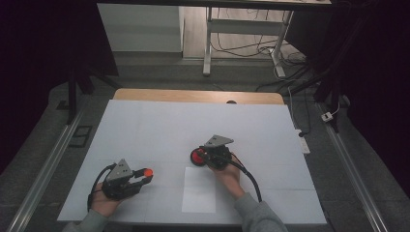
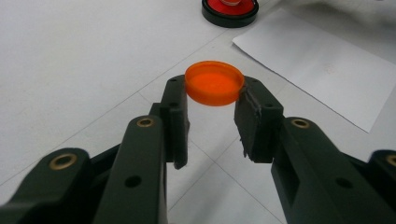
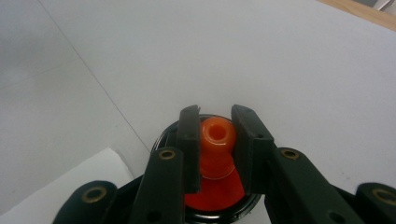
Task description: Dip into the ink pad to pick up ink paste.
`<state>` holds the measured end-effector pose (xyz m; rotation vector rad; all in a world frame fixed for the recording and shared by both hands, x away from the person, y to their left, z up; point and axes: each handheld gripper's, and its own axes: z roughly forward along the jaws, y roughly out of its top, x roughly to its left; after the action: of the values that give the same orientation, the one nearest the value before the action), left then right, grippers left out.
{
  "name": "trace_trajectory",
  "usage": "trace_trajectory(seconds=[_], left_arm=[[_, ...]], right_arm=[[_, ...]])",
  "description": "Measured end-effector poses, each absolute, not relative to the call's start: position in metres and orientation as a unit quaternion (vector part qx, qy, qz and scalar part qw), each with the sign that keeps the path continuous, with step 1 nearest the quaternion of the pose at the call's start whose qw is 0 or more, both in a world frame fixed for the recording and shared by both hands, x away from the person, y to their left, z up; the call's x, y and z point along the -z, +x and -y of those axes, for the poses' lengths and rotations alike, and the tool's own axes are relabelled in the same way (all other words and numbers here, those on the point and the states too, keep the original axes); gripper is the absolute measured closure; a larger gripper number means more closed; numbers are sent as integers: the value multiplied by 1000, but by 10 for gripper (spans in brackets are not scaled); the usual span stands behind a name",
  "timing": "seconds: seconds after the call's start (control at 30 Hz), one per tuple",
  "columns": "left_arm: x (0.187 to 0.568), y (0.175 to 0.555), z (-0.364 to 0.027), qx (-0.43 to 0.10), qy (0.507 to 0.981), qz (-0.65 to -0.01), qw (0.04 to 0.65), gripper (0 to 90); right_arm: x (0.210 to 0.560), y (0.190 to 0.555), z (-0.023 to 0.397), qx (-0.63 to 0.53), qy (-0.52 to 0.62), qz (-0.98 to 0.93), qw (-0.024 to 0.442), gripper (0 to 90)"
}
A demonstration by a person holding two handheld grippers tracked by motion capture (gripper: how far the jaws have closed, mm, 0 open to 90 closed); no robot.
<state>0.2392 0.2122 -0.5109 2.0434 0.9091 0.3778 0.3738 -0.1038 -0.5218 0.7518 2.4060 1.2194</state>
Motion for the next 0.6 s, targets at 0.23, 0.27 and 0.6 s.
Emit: trace_trajectory(seconds=[0.23, 0.27, 0.6], left_arm=[[510, 239, -212, -151, 816, -363, 425, 653], [511, 239, -212, -152, 816, -362, 424, 653], [511, 239, -212, -151, 817, -362, 423, 653]], right_arm=[[523, 374, 105, -434, 267, -844, 168, 729], [524, 374, 106, -437, 268, -842, 167, 729], [523, 374, 106, -436, 268, -842, 169, 728]])
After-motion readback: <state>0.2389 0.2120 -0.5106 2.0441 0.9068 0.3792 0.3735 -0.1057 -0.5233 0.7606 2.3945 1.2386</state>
